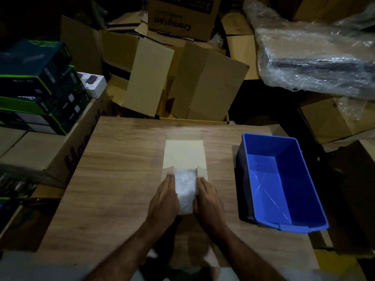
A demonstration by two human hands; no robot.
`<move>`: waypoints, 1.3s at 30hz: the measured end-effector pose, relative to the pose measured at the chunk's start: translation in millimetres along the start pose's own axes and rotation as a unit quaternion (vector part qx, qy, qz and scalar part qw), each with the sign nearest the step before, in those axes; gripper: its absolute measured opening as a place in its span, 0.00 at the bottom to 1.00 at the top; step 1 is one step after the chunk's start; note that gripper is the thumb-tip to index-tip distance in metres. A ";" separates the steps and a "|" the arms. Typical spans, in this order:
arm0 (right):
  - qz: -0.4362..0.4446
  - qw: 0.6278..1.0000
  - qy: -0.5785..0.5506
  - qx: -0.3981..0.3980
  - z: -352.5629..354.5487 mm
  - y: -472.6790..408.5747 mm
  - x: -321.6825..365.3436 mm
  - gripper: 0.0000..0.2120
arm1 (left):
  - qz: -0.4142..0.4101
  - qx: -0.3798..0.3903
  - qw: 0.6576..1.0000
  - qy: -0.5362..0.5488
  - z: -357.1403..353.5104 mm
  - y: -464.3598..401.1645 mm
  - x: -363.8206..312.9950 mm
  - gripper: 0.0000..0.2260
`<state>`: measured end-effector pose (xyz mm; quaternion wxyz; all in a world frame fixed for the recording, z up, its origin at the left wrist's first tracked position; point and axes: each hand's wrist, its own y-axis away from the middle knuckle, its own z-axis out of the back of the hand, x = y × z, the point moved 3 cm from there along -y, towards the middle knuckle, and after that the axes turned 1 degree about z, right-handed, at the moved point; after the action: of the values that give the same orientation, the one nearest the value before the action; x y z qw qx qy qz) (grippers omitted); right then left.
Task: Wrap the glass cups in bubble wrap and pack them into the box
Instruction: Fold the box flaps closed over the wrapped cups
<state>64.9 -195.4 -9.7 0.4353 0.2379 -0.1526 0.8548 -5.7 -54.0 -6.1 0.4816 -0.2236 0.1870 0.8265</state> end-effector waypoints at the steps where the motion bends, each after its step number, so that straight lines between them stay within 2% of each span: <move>1: 0.006 1.000 0.006 0.000 -0.1 -0.3 1.5 0.28 | -0.030 -0.013 0.999 -0.014 -3.6 1.4 2.4 0.27; 4: 0.064 0.997 0.039 0.010 -3.0 -0.7 1.5 0.16 | -0.116 0.005 0.987 -0.109 -23.2 8.0 17.4 0.30; 6: 0.073 0.996 0.051 0.026 -6.9 -1.0 -1.9 0.15 | -0.140 -0.012 0.977 -0.157 -30.9 6.7 24.8 0.24; 8: 0.072 0.995 0.060 0.028 -10.2 -2.6 -7.4 0.18 | -0.128 -0.021 0.979 -0.154 -32.5 0.8 27.8 0.23; 12: 0.070 0.996 0.049 0.029 -1.2 -8.9 -5.6 0.24 | -0.104 0.010 0.984 -0.143 -26.8 -15.2 36.1 0.18; 17: -0.026 0.998 -0.058 0.011 3.6 -37.2 -16.2 0.22 | -0.037 0.037 0.995 -0.088 -0.3 -50.6 34.0 0.16; 20: -0.059 0.991 -0.092 0.071 -6.4 -60.0 -29.3 0.22 | -0.018 0.083 0.996 -0.010 10.7 -75.5 35.9 0.21; 24: -0.052 0.987 -0.086 0.123 -8.2 -93.4 -31.6 0.36 | 0.000 0.125 0.991 0.049 22.1 -98.5 28.3 0.36; 28: -0.041 0.991 -0.031 0.123 6.3 -118.6 -17.3 0.52 | 0.007 0.085 0.996 0.019 41.6 -117.9 7.1 0.51; 32: -0.029 0.997 -0.013 0.070 30.8 -128.6 7.2 0.55 | 0.001 0.033 0.999 0.002 69.1 -131.9 -20.9 0.62; 35: -0.007 1.000 0.022 0.012 42.9 -127.9 20.7 0.58 | -0.030 -0.016 0.999 0.001 87.3 -131.0 -35.3 0.56; 39: 0.000 0.998 0.045 -0.032 57.6 -112.0 32.1 0.54 | -0.053 -0.028 0.998 0.003 95.3 -114.8 -37.9 0.35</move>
<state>155.8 -136.5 62.0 0.4491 0.1855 -0.1600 0.8593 93.8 22.5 83.0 0.5178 -0.2492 0.1536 0.8039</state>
